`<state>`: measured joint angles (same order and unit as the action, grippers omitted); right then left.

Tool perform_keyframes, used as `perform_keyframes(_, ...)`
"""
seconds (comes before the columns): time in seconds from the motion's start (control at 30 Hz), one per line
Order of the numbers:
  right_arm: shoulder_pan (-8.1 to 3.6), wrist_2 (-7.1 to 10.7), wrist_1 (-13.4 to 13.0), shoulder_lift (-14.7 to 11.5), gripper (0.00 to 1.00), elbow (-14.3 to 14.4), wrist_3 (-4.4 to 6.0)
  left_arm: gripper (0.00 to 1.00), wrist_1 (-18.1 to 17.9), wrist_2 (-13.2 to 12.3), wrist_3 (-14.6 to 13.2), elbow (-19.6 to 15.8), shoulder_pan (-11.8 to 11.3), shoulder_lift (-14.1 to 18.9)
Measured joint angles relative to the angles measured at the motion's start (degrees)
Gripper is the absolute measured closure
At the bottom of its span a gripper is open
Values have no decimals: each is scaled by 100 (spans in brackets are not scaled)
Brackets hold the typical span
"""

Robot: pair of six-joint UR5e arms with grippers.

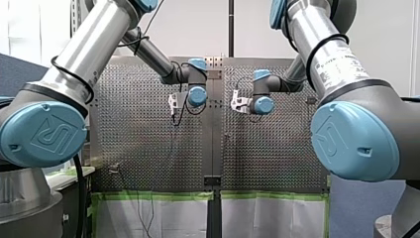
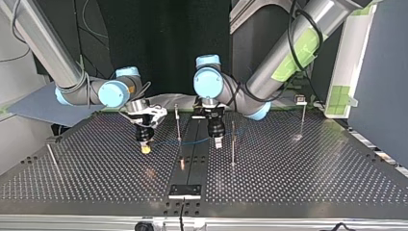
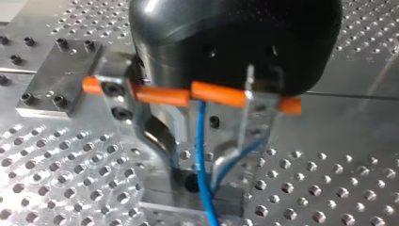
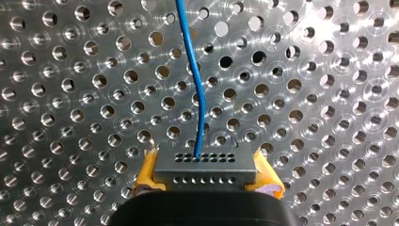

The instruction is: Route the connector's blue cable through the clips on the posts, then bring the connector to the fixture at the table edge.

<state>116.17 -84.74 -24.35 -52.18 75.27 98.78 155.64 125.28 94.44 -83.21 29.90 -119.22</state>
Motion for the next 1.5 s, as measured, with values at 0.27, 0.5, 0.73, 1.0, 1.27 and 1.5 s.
perform_keyframes(0.27, -1, 0, -1, 0, 100, -1, -4, 100, -74, -13, 20, 0, 10, 1)
perform_keyframes(0.5, -1, 0, 14, 0, 100, -1, -5, 100, -69, -68, 226, 0, 16, 1)
perform_keyframes(0.73, -1, -25, 138, 0, 100, 0, -11, 100, -4, -79, 260, 0, 42, 1)
perform_keyframes(1.0, 0, -101, 224, 0, 100, 1, -23, 71, 81, -70, 258, -1, 51, 0)
perform_keyframes(1.27, -1, -105, 206, 1, 100, 1, -23, 63, 243, 44, 244, -2, 20, 0)
perform_keyframes(1.5, -1, -105, 207, 0, 100, 2, -23, 89, 243, 30, 147, -1, 32, 1)
